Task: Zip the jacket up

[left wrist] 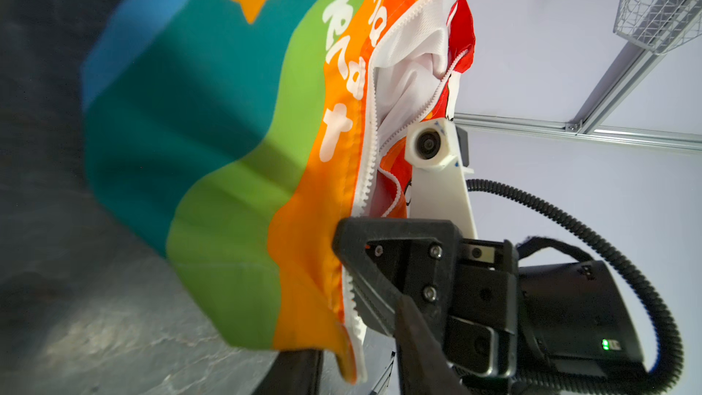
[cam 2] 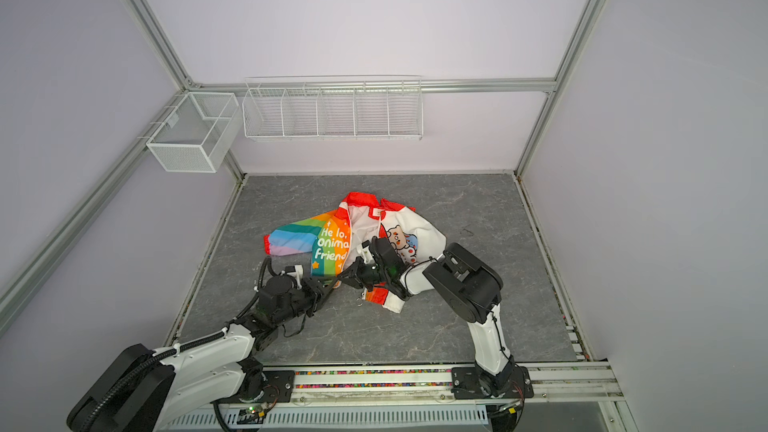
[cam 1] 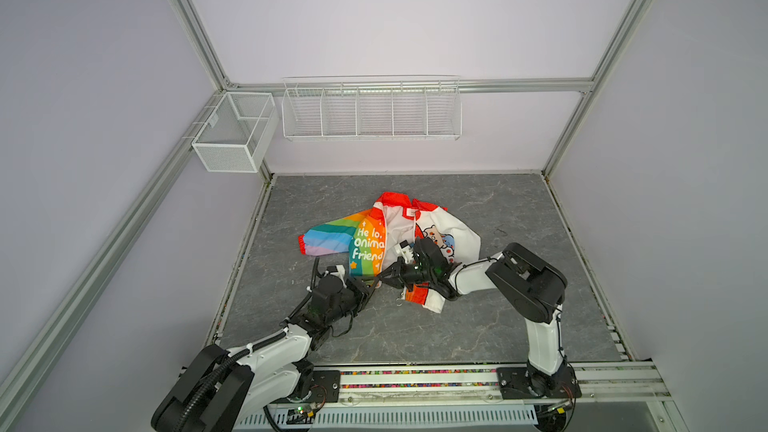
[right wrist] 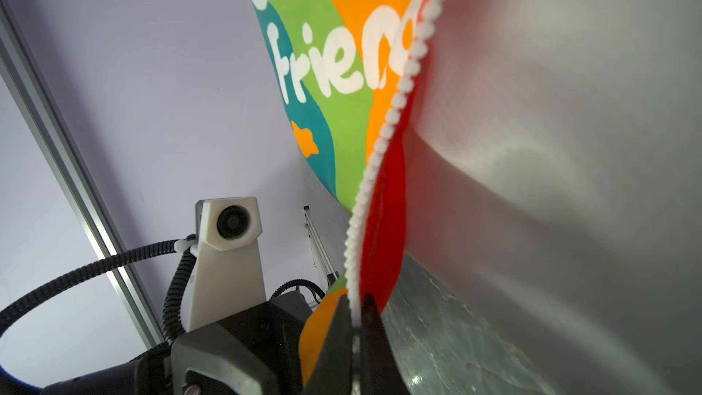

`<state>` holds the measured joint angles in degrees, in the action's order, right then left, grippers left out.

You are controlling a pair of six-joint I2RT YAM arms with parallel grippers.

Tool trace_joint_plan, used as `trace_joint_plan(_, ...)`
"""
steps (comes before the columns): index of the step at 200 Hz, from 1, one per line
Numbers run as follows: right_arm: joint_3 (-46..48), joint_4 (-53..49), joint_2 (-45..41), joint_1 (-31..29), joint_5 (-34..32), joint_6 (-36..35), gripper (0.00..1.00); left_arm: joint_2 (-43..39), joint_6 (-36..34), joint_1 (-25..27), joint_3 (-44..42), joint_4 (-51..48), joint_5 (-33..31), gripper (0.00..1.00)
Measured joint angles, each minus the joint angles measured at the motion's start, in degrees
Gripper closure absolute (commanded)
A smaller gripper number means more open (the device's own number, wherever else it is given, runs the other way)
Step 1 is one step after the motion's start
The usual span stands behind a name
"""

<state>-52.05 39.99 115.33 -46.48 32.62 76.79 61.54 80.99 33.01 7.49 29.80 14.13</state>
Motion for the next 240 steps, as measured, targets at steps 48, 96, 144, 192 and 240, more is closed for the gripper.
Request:
trace_joint_plan(48, 0.31, 0.22, 0.02, 0.07, 0.00, 0.15, 0.93, 2.78, -0.02, 0.00, 0.00, 2.78, 0.52, 0.71)
trace_joint_plan(96, 0.31, 0.59, 0.02, 0.17, 0.00, 0.17, 0.93, 8.37, 0.55, 0.00, -0.07, 7.87, 2.01, 0.71)
trace_joint_plan(144, 0.33, 0.85, 0.02, 0.48, 0.02, 0.15, 0.93, 11.78, 1.31, 0.00, -0.37, 12.00, 2.49, 0.73)
trace_joint_plan(192, 1.51, 2.36, 0.02, 1.14, 0.04, 0.13, 0.93, 13.11, 1.70, 0.02, -1.14, 14.80, 2.54, 0.87)
trace_joint_plan(240, 2.51, 2.38, 0.07, 1.46, 0.09, 0.13, 0.93, 13.16, 1.86, 0.33, -1.29, 16.31, 2.67, 0.89)
